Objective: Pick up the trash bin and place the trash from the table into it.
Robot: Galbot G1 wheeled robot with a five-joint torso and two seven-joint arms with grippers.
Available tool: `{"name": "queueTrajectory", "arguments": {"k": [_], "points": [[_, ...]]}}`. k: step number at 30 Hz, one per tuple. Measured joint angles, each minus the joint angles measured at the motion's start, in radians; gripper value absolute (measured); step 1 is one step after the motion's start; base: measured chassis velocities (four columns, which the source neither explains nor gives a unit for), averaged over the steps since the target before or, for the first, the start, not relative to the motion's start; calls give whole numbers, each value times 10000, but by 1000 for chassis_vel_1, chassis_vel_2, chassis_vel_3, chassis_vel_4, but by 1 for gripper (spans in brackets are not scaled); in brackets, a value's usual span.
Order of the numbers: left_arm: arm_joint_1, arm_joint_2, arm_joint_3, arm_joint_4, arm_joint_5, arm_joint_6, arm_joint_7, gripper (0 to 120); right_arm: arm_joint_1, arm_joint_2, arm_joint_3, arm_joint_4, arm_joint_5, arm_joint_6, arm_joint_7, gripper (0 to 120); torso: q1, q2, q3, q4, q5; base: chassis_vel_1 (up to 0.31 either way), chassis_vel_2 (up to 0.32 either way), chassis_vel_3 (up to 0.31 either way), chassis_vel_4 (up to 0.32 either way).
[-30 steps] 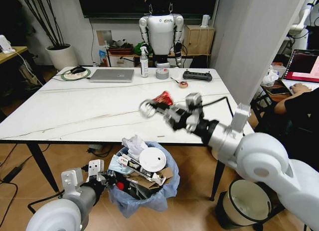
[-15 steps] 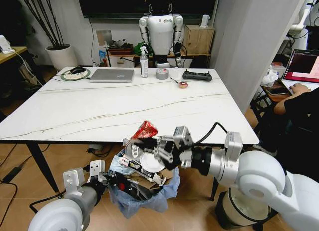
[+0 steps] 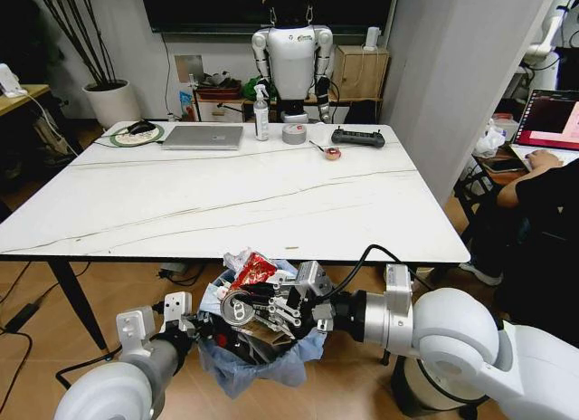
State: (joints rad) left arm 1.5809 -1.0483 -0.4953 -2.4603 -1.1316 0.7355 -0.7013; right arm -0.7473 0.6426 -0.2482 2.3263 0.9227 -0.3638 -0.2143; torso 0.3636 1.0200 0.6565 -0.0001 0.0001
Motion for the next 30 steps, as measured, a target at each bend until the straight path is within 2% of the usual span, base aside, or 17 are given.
{"name": "queueTrajectory", "arguments": {"k": [12,30], "points": [[-87,41,-13,-31,-74,0,5,2,-916,-115,211,-177,-543,108,-125,7,0,0,0,-1,-1,0,0,0,0],[-39,-118,33,-164,-64,0,25,2,-964,-9,-268,-255,-1000,-281,311,7,-1,0,0,-1,-1,0,0,0,0]]}}
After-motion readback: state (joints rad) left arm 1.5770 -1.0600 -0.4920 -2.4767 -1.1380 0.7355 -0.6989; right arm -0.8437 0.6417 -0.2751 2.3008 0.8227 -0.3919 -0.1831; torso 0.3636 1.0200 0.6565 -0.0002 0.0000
